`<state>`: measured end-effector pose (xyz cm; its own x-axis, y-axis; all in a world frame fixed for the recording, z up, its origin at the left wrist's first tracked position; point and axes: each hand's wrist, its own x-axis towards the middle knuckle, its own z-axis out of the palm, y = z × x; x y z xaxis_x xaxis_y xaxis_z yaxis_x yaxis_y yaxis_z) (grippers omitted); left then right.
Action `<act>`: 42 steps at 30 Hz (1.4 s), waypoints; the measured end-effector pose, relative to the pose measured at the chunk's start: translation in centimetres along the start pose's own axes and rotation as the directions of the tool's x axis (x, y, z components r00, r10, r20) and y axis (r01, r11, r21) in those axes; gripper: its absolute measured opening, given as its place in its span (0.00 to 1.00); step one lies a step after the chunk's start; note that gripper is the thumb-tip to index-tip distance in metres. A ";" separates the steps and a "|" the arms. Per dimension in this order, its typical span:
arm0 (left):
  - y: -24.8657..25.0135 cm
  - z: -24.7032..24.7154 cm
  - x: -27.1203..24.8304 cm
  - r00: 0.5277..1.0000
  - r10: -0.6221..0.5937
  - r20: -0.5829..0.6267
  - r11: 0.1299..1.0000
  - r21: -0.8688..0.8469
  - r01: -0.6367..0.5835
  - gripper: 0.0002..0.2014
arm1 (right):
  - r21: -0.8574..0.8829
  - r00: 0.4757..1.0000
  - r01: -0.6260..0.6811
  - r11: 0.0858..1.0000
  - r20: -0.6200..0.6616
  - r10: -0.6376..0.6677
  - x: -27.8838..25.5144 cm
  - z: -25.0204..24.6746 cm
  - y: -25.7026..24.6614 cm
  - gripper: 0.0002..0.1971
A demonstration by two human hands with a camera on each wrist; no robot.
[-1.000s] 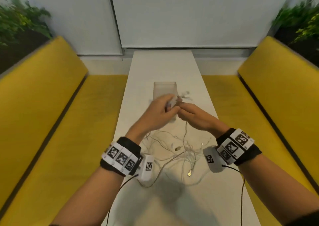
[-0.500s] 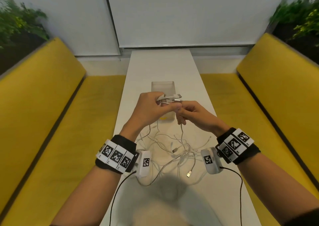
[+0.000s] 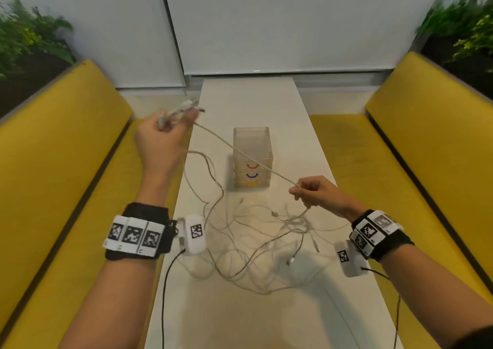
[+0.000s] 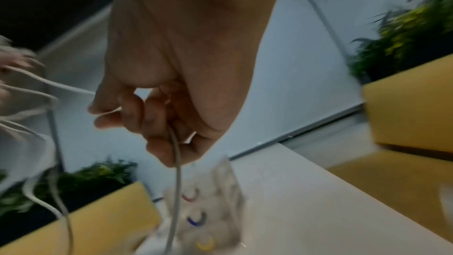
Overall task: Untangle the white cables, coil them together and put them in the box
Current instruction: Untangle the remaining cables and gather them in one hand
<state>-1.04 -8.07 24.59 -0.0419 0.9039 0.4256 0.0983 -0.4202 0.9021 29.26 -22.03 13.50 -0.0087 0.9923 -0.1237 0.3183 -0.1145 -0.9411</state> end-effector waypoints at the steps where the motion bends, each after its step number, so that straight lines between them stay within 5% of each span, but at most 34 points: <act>1: 0.0 -0.6 0.7 0.998 -0.001 -0.065 1.000 0.013 0.002 0.18 | -0.011 1.000 -0.017 1.000 -0.017 0.016 -0.3 -0.2 0.9 0.19; 4: -0.4 -1.2 1.4 0.998 -0.006 -0.065 0.992 0.125 0.014 0.16 | 0.005 0.998 -0.029 1.000 -0.050 0.029 -0.5 0.0 1.8 0.19; 8: 0.3 2.2 -2.0 0.970 0.020 0.241 0.977 0.200 -0.070 0.10 | -0.087 1.000 -0.007 0.996 -0.030 0.004 0.3 1.2 -0.5 0.17; 11: 0.3 5.7 -5.7 0.801 -0.039 0.597 0.971 0.213 -0.111 0.18 | -0.034 0.999 0.029 0.999 0.046 -0.028 0.7 2.1 -3.5 0.15; 13: -0.4 7.2 -7.2 0.690 -0.085 0.718 0.963 0.238 -0.129 0.19 | -0.008 0.991 0.094 0.996 0.100 -0.092 0.6 2.4 -5.4 0.20; 15: -0.8 7.5 -7.2 0.654 -0.078 0.753 0.967 0.217 -0.136 0.11 | -0.012 0.978 0.153 0.988 0.148 -0.149 0.3 2.4 -6.7 0.20; 17: -1.0 7.4 -6.6 0.617 -0.087 0.782 0.974 0.197 -0.113 0.16 | -0.015 0.973 0.168 0.986 0.166 -0.163 -0.1 2.1 -7.0 0.15; 19: -1.0 7.0 -6.1 0.620 -0.093 0.779 0.968 0.218 -0.128 0.21 | 0.000 0.971 0.153 0.988 0.184 -0.150 -0.3 2.1 -6.6 0.13; 23: -1.6 6.9 -5.6 0.711 -0.057 0.701 0.944 0.269 -0.189 0.25 | 0.050 0.963 0.169 0.984 0.202 -0.176 0.0 2.6 -5.3 0.06; 27: -1.2 5.4 -4.1 0.849 -0.001 0.529 0.981 0.165 -0.102 0.26 | -0.115 0.974 0.112 0.987 0.211 -0.086 0.4 2.6 -2.2 0.15; 30: -0.1 3.3 -2.5 0.872 0.034 0.489 0.992 0.091 -0.090 0.26 | -0.122 0.981 0.025 0.992 0.196 -0.001 0.2 2.3 0.9 0.19; 33: 0.5 1.7 -1.9 0.753 -0.022 0.658 0.989 0.127 -0.082 0.24 | -0.135 0.930 -0.076 0.988 0.347 0.119 0.0 1.9 2.4 0.10; 35: 0.1 1.2 -2.1 0.610 -0.116 0.784 0.974 0.211 -0.087 0.21 | -0.152 0.861 -0.183 0.971 0.452 0.233 0.5 1.3 2.8 0.20; 37: -0.2 0.9 -2.6 0.517 -0.190 0.835 0.962 0.263 -0.070 0.17 | -0.236 0.885 -0.218 0.947 0.360 0.294 1.7 0.8 3.6 0.24; 39: -0.5 0.7 -2.9 0.491 -0.230 0.840 0.964 0.266 -0.005 0.14 | -0.324 0.950 -0.223 0.920 0.140 0.280 3.4 0.9 4.7 0.18; 42: -1.3 0.5 -3.3 0.498 -0.281 0.820 0.959 0.222 0.176 0.18 | -0.455 0.965 -0.252 0.854 -0.051 0.257 5.7 2.8 6.2 0.15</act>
<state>-0.53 -10.44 21.98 0.7671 0.6336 -0.1004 0.3081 -0.2266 0.9240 28.52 -17.20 6.04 0.1218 0.9305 -0.3455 0.7054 -0.3260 -0.6294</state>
